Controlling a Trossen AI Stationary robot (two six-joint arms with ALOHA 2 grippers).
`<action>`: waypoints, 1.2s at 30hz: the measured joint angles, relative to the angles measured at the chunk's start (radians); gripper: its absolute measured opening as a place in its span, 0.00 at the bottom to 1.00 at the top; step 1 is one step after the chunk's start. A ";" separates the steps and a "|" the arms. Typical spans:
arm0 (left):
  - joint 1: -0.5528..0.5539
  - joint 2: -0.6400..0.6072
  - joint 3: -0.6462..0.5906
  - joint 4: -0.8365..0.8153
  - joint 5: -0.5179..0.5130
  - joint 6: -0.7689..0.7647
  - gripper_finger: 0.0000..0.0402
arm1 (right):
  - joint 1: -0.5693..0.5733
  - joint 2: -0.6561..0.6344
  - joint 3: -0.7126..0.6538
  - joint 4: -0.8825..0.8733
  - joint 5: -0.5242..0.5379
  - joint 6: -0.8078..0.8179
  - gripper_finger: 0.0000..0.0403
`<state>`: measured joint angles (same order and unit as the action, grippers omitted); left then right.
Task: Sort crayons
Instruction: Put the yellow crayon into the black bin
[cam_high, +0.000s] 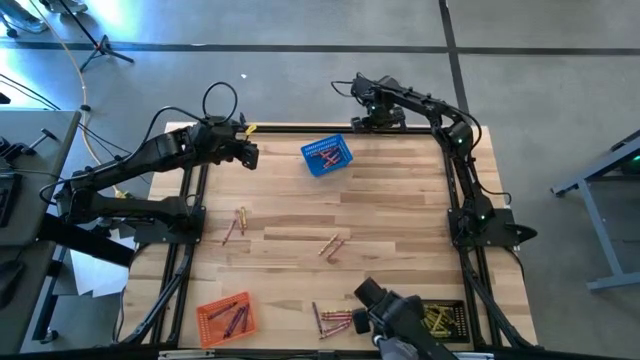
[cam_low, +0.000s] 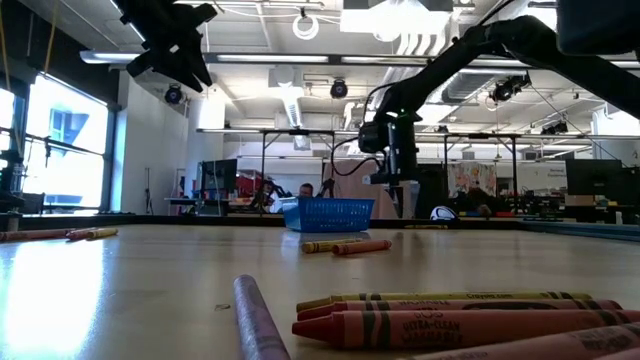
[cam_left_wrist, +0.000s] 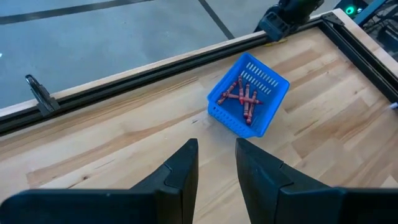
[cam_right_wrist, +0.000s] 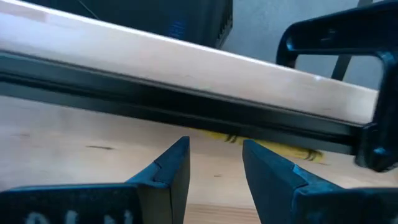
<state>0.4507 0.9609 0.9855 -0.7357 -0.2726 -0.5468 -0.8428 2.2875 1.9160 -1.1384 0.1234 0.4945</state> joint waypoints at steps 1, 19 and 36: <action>0.000 0.000 0.000 0.000 0.000 0.001 0.23 | 0.005 0.000 0.000 0.002 0.000 0.006 0.33; 0.000 0.000 0.000 -0.027 0.061 0.073 0.23 | 0.052 0.064 0.001 -0.015 0.111 0.131 0.33; 0.000 0.000 0.000 -0.072 0.061 0.107 0.23 | 0.031 0.082 -0.002 -0.146 0.276 0.253 0.33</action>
<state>0.4507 0.9609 0.9852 -0.8074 -0.2111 -0.4402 -0.8121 2.3695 1.9142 -1.2847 0.3997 0.7471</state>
